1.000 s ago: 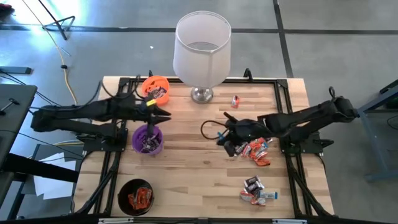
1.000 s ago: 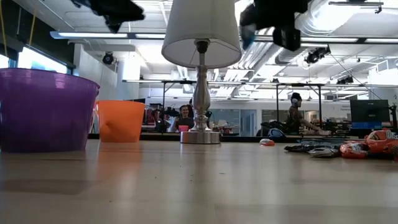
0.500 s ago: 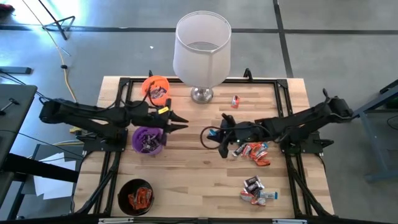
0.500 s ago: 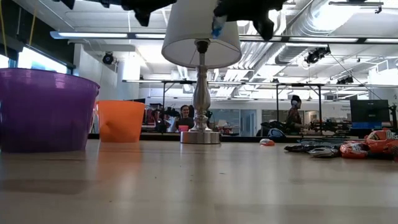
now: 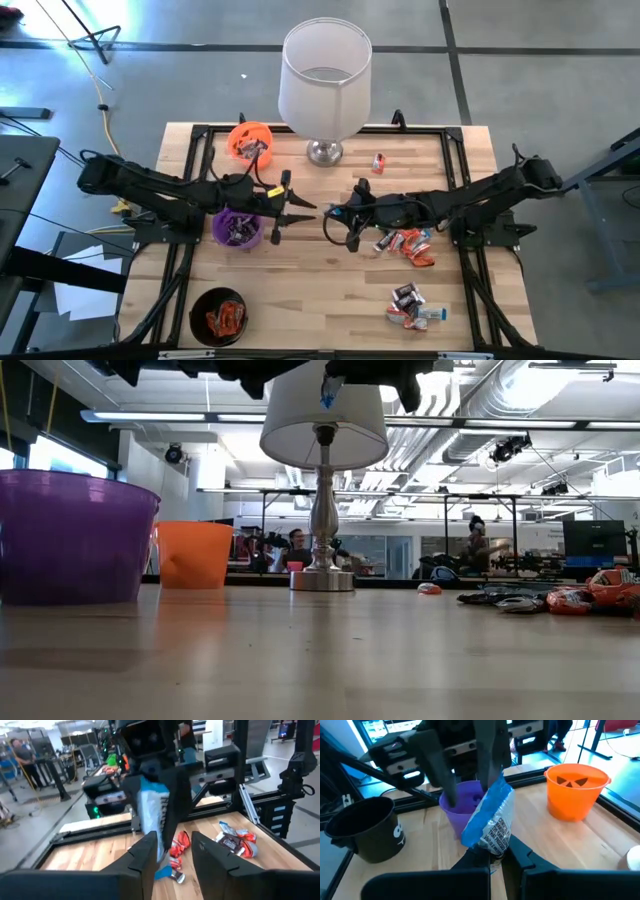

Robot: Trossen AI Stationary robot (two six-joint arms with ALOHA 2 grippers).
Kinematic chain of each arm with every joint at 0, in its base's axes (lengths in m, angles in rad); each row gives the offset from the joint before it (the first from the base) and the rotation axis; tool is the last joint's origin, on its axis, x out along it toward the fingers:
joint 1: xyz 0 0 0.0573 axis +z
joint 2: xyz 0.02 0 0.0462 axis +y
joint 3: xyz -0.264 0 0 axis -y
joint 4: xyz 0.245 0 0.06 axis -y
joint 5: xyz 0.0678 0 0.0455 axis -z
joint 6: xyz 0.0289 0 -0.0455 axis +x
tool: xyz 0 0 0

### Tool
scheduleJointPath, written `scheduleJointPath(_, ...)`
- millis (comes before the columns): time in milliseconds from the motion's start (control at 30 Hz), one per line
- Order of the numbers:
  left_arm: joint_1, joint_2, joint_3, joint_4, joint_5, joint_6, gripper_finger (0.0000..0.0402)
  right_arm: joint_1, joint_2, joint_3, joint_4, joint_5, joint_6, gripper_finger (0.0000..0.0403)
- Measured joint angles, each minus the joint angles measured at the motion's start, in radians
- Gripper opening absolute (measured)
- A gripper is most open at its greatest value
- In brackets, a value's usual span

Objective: Sort candy
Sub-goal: Put the white chocolate into the orange bucket

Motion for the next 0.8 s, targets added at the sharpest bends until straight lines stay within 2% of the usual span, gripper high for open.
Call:
scheduleJointPath(333,0.000,0.046,0.030,0.054,-0.002,0.048,0.0151,-0.005,0.000,0.000,0.023,-0.002,-0.009,0.0003)
scheduleJointPath(800,-0.001,0.079,0.030,0.137,-0.007,0.090,0.0164,-0.005,0.000,0.000,0.034,-0.007,-0.034,0.0003)
